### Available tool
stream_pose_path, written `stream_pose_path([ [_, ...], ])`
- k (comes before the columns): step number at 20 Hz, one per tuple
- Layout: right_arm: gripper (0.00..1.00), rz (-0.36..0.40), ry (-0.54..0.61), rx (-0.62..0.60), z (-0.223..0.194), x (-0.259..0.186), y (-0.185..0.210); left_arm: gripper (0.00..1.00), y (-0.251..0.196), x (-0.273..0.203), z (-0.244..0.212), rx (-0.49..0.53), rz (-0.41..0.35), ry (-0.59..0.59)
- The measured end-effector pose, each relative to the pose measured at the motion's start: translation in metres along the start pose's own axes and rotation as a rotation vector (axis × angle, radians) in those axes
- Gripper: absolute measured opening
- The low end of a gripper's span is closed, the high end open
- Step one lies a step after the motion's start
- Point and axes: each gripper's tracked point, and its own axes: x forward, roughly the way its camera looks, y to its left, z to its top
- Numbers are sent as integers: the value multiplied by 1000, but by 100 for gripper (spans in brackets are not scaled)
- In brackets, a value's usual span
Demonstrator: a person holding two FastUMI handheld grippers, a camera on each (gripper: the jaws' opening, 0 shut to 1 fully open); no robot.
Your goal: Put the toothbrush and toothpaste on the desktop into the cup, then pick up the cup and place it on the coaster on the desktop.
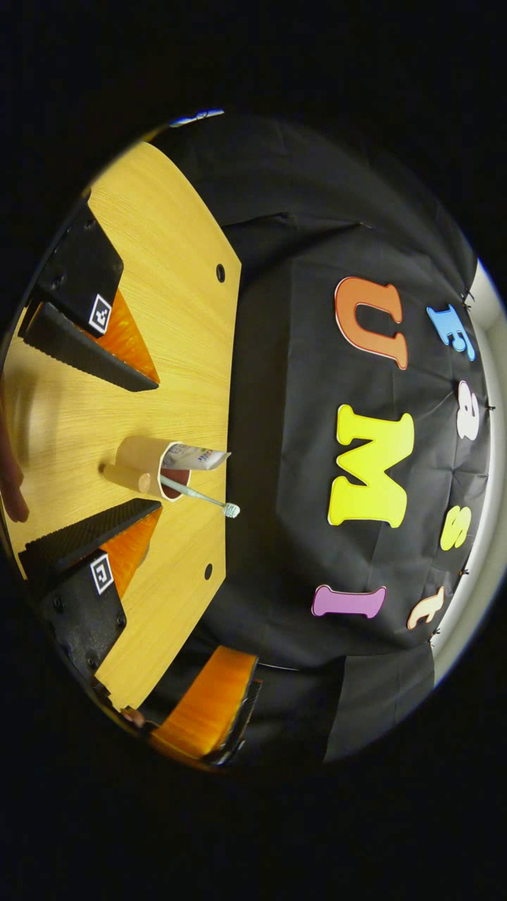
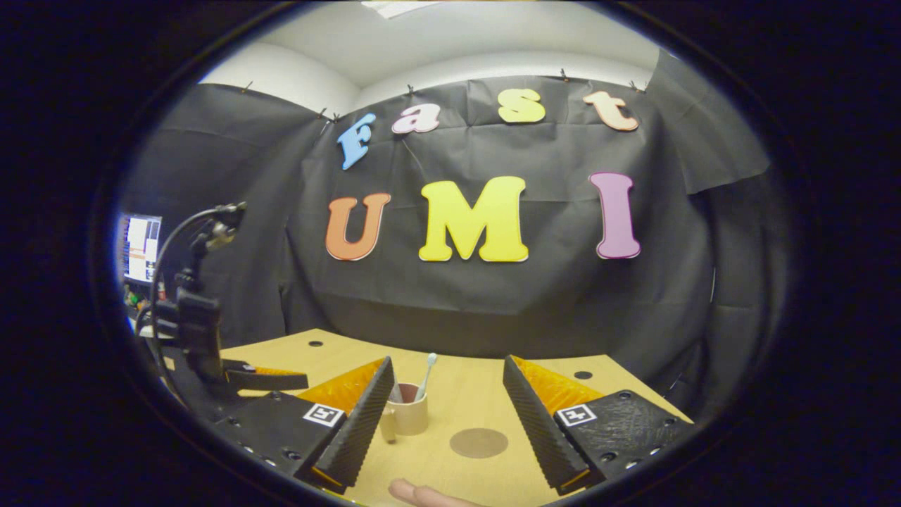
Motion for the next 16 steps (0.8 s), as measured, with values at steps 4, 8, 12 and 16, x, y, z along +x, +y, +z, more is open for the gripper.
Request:
stream_pose_path([
  [4, 94, -50, -24, -8, -16, -33, -26, 97, -10, 31, -8, 26, 7, 167],
  [8, 94, -91, -46, 2, -31, -49, -53, 97, -13, 63, -30, 79, 48, 357],
  [12, 94, -68, -50, 57, -43, -53, -71, 95, -23, 84, -45, 74, 71, 509],
  [16, 94, -45, -28, 161, -56, -51, -90, 94, -27, 97, -70, 124, 91, 698],
])
